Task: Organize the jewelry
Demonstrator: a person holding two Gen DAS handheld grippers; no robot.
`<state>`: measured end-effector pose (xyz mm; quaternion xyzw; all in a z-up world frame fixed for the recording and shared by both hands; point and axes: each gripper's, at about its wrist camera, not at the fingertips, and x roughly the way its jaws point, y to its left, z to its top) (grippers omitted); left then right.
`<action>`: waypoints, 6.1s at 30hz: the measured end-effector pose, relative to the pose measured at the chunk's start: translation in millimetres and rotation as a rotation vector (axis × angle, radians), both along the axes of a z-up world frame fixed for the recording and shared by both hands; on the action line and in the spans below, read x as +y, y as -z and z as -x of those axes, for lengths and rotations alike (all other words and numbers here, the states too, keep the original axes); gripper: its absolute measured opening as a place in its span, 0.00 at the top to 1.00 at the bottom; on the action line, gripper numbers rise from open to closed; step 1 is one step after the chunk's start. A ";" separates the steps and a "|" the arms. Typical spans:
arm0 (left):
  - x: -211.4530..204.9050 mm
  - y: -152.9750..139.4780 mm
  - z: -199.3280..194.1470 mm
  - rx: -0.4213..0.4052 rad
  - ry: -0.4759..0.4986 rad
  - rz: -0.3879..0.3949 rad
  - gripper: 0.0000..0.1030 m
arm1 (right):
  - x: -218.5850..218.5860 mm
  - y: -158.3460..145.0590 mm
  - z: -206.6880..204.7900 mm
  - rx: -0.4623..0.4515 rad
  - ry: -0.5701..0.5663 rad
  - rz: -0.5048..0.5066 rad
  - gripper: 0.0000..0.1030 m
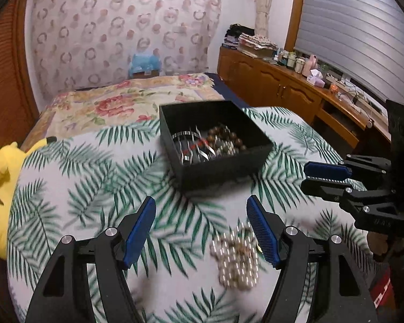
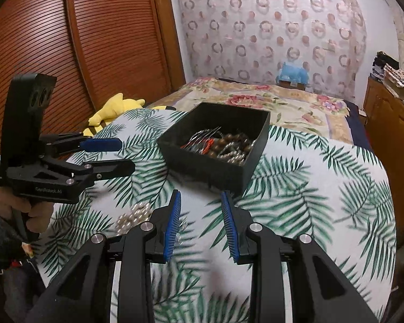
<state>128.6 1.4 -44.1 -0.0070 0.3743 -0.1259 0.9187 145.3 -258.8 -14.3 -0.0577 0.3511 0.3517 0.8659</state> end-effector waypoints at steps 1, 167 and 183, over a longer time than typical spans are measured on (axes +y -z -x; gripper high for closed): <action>1.1 3.1 6.2 0.004 0.004 0.001 0.35 | 0.5 1.4 3.8 -0.001 0.000 0.001 0.67; -17.8 -102.6 -88.9 -0.215 0.056 0.006 0.93 | 11.8 -4.9 -93.8 -0.036 -0.006 0.050 0.76; -0.6 -32.3 -34.0 -0.094 0.053 -0.004 0.61 | 15.8 14.0 -38.8 -0.010 -0.047 0.072 0.76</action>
